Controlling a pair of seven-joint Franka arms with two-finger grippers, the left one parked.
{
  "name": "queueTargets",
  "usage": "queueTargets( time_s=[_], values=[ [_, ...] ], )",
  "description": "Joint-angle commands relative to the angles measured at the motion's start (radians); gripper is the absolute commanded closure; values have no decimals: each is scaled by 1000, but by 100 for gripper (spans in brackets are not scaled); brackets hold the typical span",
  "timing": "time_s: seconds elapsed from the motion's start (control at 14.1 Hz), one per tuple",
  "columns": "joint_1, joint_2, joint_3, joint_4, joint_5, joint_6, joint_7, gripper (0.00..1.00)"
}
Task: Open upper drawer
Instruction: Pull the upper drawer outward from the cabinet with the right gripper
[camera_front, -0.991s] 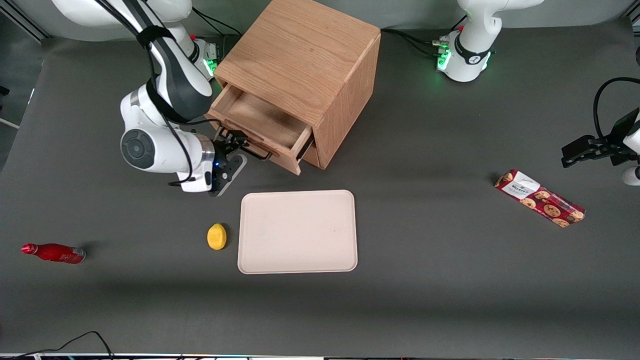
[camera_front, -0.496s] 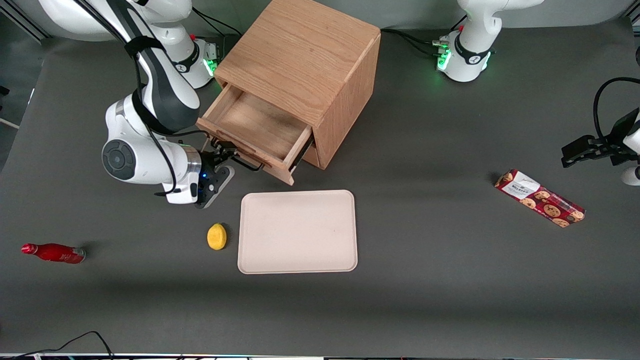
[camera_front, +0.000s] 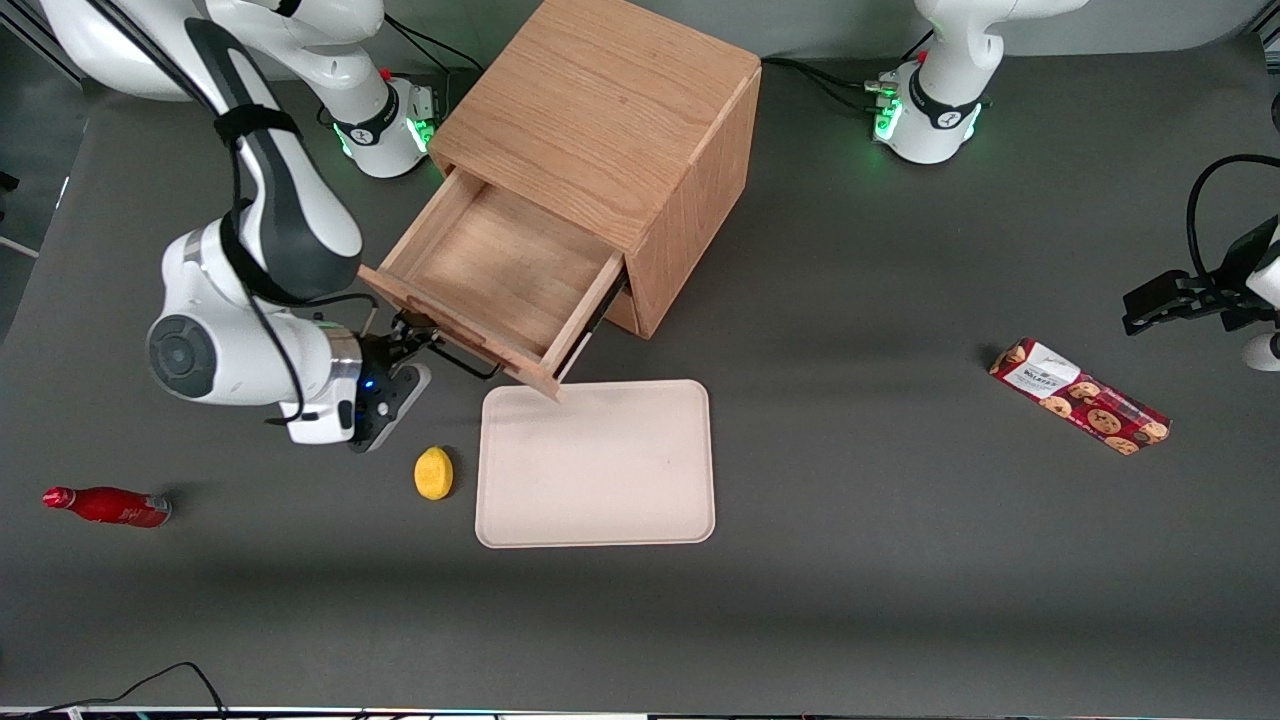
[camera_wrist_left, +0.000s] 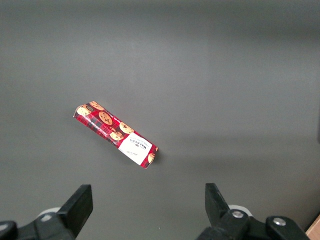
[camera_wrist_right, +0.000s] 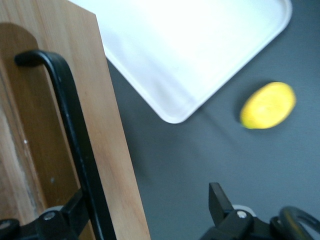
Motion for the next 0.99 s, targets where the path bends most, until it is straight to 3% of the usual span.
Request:
queueTargets(
  time_s=[0.0, 0.21, 0.57, 0.92],
  values=[
    [5, 71, -30, 109, -40, -32, -44, 0],
    [3, 99, -30, 161, -104, -32, -70, 0],
    [9, 105, -72, 266, -93, -116, -89, 0],
    [10, -14, -61, 372, -89, -392, 192, 0]
  ],
)
